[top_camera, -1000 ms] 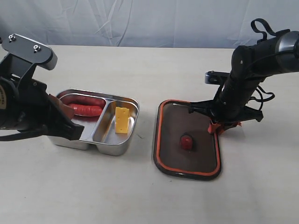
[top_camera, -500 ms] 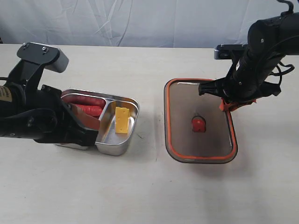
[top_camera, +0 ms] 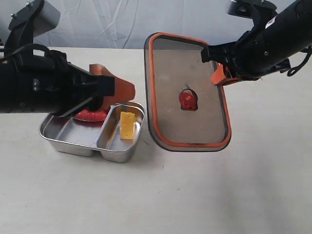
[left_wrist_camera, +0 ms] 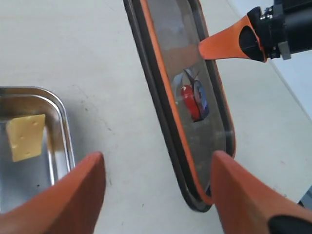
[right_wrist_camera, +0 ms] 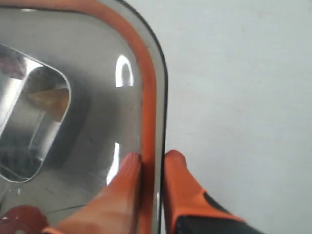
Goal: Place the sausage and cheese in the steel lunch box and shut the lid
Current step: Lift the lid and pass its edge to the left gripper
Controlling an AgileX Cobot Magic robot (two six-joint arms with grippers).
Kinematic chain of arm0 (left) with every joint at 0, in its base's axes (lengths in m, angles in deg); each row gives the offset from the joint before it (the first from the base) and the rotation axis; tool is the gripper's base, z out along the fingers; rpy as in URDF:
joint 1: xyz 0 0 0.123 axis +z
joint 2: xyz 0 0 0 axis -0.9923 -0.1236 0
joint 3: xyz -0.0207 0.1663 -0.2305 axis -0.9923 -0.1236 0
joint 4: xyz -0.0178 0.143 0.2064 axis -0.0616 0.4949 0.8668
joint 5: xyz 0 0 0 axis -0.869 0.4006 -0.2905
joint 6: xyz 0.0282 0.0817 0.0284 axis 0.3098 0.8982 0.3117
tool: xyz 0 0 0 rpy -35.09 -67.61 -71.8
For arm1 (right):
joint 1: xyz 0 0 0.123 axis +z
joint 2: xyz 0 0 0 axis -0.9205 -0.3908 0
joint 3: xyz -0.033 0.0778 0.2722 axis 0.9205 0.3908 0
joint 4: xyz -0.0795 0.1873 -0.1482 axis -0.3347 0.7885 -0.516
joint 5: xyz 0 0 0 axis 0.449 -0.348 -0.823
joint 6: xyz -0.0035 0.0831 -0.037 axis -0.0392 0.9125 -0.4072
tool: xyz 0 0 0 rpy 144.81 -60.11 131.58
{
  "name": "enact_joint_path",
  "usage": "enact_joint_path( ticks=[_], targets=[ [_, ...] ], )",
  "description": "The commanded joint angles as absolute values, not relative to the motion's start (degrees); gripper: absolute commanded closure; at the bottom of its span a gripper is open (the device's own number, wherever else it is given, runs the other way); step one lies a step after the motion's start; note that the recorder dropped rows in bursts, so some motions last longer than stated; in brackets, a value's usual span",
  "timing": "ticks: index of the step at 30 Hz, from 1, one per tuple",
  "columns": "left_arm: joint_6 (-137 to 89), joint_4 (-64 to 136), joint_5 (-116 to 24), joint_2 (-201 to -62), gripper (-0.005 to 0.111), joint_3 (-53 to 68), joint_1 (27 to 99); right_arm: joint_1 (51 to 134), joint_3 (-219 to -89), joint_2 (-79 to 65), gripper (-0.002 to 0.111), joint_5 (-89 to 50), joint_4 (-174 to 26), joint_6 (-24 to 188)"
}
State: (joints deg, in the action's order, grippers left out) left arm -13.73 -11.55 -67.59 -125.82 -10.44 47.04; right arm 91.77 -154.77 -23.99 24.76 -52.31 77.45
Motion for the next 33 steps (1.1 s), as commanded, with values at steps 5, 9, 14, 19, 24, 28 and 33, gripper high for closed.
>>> enact_joint_path(
  ticks=[5,9,14,19,24,28,33],
  targets=[
    [-4.9,-22.1,-66.5,-125.4,0.047,-10.0,47.3,93.4,-154.9,-23.4,0.109,24.8,-44.8,71.6],
    [-4.9,-21.8,-66.0,-125.4,0.047,-10.0,47.3,95.7,-154.9,-23.4,0.109,24.0,-44.2,71.6],
    [-4.9,-21.0,-65.2,-125.4,0.047,-10.0,47.3,98.5,-154.9,-23.4,0.109,22.9,-43.4,71.4],
    [-4.9,-19.8,-64.4,-125.4,0.047,-10.0,47.3,100.5,-154.9,-23.4,0.109,22.7,-41.7,70.0],
    [-4.9,-19.2,-63.9,-125.4,0.047,-10.0,47.3,101.7,-154.9,-23.3,0.109,22.5,-38.5,67.5],
    [-4.9,-17.4,-63.9,-125.4,0.068,-10.0,47.3,102.1,-154.9,-23.3,0.109,22.5,-35.5,65.0],
    [-4.9,-16.9,-62.5,-125.4,0.106,-10.0,47.3,102.1,-154.9,-23.3,0.109,22.6,-34.6,64.3]
  ],
)
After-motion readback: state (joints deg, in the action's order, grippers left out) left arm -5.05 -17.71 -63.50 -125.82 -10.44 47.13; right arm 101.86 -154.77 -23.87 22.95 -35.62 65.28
